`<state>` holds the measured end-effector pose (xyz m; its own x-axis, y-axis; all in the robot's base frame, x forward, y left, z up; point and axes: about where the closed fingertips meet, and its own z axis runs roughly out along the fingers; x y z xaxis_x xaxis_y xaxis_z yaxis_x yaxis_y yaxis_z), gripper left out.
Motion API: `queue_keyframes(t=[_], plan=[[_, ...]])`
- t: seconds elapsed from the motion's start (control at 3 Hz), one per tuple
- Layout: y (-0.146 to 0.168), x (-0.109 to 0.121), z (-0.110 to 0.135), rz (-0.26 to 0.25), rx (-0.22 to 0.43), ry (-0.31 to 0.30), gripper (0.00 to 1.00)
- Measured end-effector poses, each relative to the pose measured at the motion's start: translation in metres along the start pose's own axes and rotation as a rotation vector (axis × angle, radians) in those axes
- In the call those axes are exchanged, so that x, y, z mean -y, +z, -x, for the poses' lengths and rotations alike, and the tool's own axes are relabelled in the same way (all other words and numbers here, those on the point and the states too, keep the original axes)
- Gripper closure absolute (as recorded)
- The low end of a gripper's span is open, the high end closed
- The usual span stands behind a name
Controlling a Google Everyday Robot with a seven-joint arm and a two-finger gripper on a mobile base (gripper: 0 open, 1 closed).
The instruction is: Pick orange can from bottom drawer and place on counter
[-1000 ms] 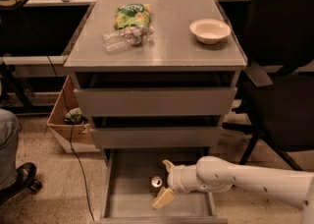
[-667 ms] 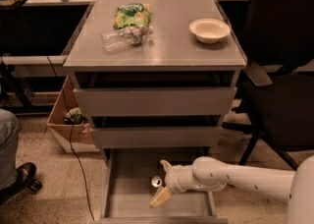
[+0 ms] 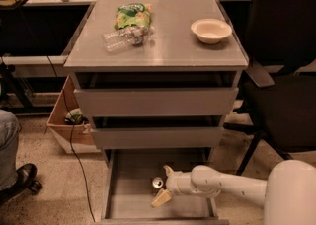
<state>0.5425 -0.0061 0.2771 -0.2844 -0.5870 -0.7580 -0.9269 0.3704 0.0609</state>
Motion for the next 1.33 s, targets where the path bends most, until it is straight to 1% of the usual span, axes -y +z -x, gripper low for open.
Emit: queue_keyframes(t=[0.67, 1.0, 1.33], plan=[[0.052, 0.022, -0.055, -0.014, 0.050, 0.030, 0.00], [0.066, 0.036, -0.072, -0.041, 0.088, 0.061, 0.00], [0.073, 0.045, -0.077, -0.066, 0.135, 0.111, 0.18]])
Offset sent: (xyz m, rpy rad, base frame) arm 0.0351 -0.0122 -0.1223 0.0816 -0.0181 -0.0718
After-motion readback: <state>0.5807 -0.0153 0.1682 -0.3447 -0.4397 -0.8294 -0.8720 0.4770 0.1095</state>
